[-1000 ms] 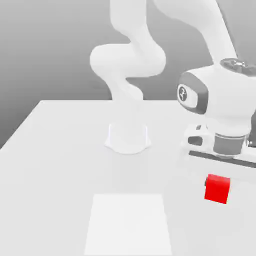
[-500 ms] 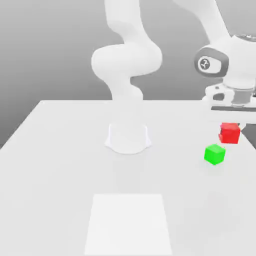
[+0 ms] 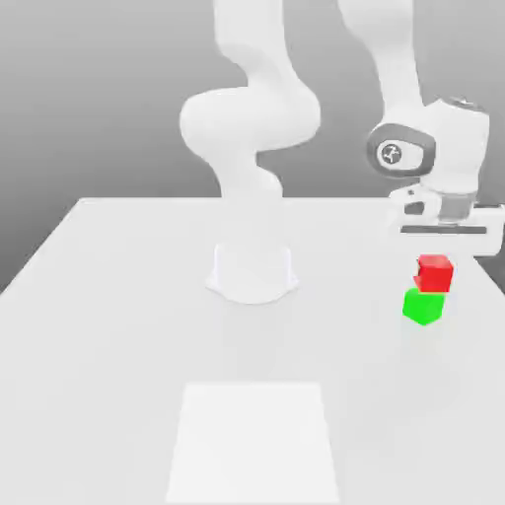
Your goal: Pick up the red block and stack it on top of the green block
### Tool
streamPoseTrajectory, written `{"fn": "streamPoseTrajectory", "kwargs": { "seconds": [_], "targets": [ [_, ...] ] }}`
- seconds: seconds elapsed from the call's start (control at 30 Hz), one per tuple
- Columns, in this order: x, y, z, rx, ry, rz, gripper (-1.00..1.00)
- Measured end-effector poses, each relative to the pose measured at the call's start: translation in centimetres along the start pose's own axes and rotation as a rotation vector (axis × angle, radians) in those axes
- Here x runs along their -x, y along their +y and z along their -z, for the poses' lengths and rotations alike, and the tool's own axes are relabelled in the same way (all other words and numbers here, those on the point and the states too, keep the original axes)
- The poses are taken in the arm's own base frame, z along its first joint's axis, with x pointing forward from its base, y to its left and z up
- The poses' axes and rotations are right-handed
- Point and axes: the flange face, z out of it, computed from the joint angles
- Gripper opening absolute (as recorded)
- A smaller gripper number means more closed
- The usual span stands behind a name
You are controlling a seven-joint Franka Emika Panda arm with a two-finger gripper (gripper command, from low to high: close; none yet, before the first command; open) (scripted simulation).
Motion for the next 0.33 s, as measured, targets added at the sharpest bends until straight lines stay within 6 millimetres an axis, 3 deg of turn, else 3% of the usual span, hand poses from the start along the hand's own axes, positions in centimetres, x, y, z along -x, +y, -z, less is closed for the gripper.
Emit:
{"fn": "streamPoseTrajectory", "kwargs": {
  "seconds": [0.17,0.27,0.33],
  "targets": [
    [-1.6,-0.8,0.0,0.0,0.0,-0.054,1.0],
    [1.3,0.7,0.3,0.0,0.002,0.046,1.0],
    [0.8,0.2,1.3,-0.003,0.01,0.029,1.0]
  ]
}}
